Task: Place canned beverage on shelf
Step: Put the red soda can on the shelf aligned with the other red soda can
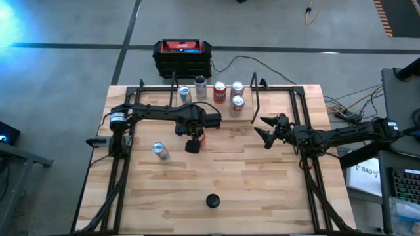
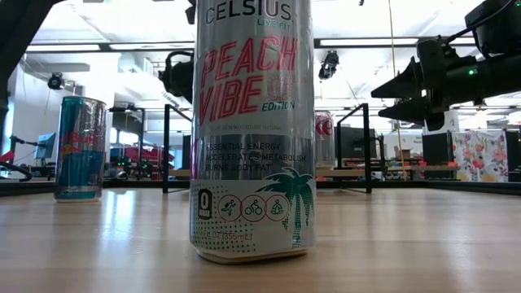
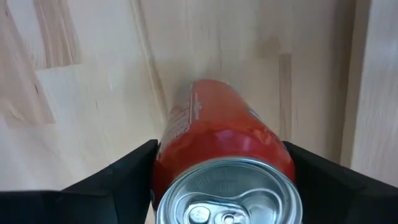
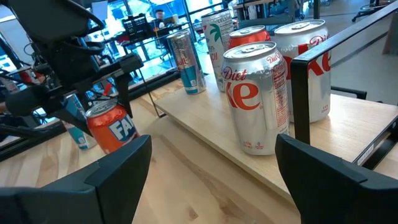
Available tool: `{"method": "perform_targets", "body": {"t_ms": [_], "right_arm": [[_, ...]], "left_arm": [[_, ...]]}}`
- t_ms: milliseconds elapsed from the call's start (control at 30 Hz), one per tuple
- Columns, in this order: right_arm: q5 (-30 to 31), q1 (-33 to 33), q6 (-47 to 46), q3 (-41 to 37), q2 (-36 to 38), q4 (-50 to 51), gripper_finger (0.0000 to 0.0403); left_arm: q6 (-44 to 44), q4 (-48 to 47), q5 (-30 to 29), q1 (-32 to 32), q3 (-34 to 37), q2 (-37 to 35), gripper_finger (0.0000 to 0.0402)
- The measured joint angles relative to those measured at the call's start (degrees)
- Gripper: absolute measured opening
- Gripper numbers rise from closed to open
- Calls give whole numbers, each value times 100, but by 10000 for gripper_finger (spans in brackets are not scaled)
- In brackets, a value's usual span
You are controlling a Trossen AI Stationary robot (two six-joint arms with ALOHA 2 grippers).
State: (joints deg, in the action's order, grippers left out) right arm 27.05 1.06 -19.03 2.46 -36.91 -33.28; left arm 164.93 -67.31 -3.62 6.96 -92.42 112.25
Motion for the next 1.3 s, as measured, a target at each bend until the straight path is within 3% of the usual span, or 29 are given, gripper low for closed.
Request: {"method": "perform_targets", "body": {"t_ms": [300, 467, 667, 933, 1100, 1300], "right_arm": [[0, -2, -2, 0, 0, 0, 327], [0, 0, -1, 0, 0, 0, 327], [-1, 0, -1, 0, 0, -1, 327], [0, -2, -2, 0, 0, -2, 327], [-2, 0, 0, 0, 0, 0, 327], [-1, -1, -1, 0, 0, 0, 327]], "left_arm": [[-1398, 125, -2, 0, 4, 0, 285], [-3566, 116, -209, 1, -52, 2, 286], [-6227, 164, -553, 35, -256, 13, 343], [-8591, 158, -502, 37, -321, 11, 346], [-8252, 224, -501, 46, -323, 11, 332], [-6664, 255, -489, 44, -323, 11, 319]]}}
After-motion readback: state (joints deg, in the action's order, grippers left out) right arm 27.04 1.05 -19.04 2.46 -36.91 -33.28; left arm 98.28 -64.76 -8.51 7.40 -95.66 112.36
